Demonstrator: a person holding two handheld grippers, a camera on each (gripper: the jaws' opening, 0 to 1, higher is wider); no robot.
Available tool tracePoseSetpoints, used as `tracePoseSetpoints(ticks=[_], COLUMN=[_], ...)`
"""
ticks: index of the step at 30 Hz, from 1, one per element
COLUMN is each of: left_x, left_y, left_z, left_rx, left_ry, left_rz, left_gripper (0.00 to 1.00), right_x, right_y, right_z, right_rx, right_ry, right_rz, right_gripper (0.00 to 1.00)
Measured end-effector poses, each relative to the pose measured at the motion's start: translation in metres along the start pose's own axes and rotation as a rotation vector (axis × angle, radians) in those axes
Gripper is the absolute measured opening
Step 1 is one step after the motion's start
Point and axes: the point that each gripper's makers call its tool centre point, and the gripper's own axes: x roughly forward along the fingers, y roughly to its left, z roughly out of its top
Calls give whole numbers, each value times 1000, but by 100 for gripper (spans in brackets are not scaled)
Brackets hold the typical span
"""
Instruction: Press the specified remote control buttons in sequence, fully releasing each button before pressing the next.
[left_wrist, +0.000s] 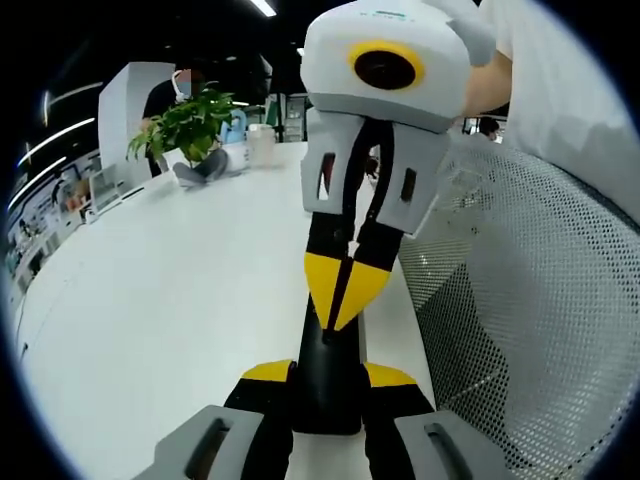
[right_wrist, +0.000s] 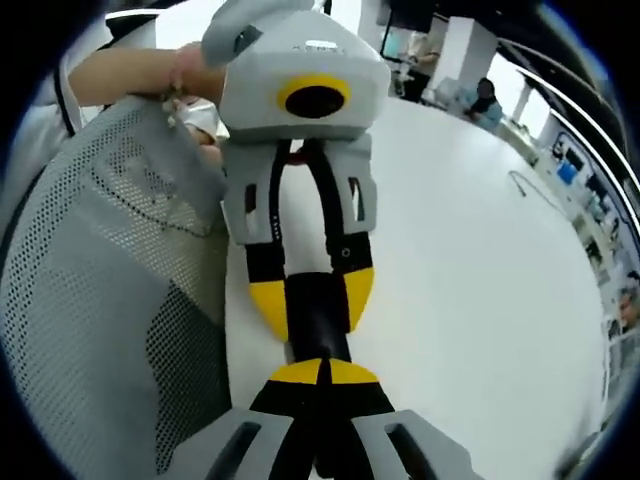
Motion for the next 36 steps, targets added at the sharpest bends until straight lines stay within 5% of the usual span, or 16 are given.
tracePoseSetpoints(ticks=[9,16,29,36], left_x=[0,0,0,0], left_y=[0,1,2,1], left_z=[0,0,0,0], left_rx=[2,15,12,11], left_ry=[3,36,30,28], left_rz=[-1,5,8,7], left_gripper=[25,25,25,25], right_x=[2,4,1,2], right_y=[-2,-2,-5,-2], right_z=[0,2,1,6], right_rx=[-12,-80,42,20], right_ry=[40,71,-35,-46], right_rz=[13,-51,-48,-28], right_gripper=[0,0,0,0])
